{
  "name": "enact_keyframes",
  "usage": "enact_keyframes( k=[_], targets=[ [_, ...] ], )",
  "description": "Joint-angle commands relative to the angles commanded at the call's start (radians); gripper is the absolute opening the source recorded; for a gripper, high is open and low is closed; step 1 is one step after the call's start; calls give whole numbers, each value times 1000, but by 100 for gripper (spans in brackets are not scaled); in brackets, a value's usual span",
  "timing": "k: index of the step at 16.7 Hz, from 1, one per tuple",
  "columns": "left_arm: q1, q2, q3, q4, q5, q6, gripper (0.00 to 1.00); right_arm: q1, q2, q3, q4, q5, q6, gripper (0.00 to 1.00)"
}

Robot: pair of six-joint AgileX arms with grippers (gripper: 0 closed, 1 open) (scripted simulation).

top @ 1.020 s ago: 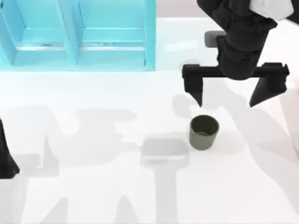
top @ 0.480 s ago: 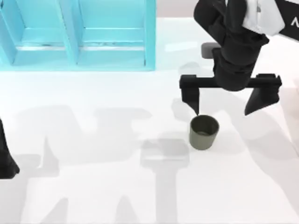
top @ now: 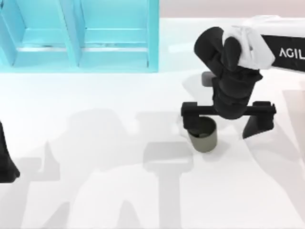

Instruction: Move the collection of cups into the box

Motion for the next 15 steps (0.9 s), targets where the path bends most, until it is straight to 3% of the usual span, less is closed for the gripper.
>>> enact_keyframes(
  k=[2,15],
  targets=[
    [0,0,0,0,0,0,100,0,0,0,0,0,0,100],
    [0,0,0,0,0,0,100,0,0,0,0,0,0,2]
  ],
)
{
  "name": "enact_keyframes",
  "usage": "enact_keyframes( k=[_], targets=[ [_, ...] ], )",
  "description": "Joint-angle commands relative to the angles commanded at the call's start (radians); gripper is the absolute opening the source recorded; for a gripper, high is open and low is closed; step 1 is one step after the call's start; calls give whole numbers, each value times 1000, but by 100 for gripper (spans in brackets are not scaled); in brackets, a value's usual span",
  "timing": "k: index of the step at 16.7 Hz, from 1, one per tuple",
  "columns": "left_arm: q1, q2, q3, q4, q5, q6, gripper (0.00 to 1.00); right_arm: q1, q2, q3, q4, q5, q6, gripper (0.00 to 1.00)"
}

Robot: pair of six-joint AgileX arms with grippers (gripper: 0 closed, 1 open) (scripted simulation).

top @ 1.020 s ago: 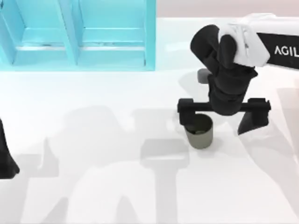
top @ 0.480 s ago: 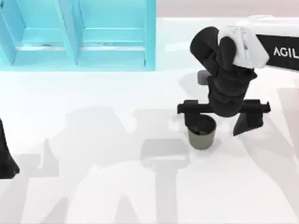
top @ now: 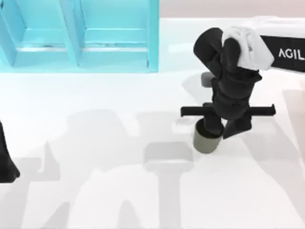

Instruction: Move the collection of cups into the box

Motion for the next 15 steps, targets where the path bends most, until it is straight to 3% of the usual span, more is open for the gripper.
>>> enact_keyframes(
  k=[10,15],
  targets=[
    [0,0,0,0,0,0,100,-5,-4,1,-3,0,-2,0],
    [0,0,0,0,0,0,100,-139,-121,39,-171,0,-127,0]
  ],
)
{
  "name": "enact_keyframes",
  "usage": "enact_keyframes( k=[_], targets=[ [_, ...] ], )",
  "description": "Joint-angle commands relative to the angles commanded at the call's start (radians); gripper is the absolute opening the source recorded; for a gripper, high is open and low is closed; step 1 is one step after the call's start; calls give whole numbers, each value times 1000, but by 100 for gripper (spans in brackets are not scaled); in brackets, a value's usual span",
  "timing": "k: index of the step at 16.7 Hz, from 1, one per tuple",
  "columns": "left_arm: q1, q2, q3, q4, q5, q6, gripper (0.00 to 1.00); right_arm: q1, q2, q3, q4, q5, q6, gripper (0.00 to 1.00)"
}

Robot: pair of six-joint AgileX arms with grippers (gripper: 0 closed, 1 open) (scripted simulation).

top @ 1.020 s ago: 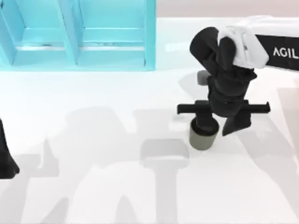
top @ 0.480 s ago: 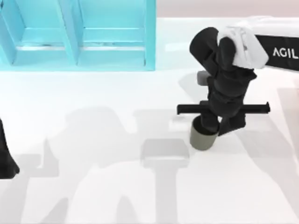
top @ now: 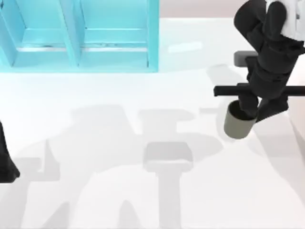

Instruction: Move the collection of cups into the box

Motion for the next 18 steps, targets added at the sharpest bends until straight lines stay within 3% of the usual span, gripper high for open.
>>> enact_keyframes(
  k=[4,11,14,18],
  targets=[
    [0,0,0,0,0,0,100,-102,-103,33,-126,-1,-114,0],
    [0,0,0,0,0,0,100,-138,-102,46,-135,1,-151,0],
    [0,0,0,0,0,0,100,-266,-104,73,-154,3,-277,0],
    [0,0,0,0,0,0,100,-562,-116,96,-189,13,-573,0]
  ],
)
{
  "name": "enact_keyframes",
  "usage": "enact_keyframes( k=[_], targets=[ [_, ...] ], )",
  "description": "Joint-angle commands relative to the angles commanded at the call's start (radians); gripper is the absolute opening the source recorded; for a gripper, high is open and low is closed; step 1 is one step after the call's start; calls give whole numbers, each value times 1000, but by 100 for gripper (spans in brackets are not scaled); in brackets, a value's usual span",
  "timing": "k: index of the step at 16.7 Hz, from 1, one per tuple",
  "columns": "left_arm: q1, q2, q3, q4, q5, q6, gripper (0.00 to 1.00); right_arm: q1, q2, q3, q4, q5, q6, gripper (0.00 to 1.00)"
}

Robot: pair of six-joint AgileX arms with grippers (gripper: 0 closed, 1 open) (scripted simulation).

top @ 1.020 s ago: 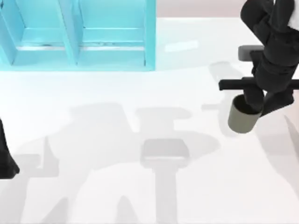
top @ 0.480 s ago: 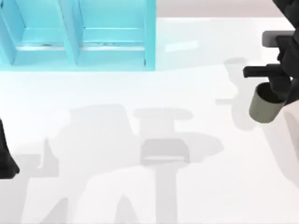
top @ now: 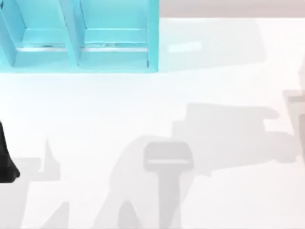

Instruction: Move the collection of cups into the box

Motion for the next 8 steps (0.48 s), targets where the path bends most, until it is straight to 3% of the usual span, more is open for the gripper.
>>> enact_keyframes(
  k=[4,8],
  targets=[
    [0,0,0,0,0,0,100,-245,-30,19,-17,5,-248,0],
    [0,0,0,0,0,0,100,-324,-56,22,-14,3,-329,0]
  ],
)
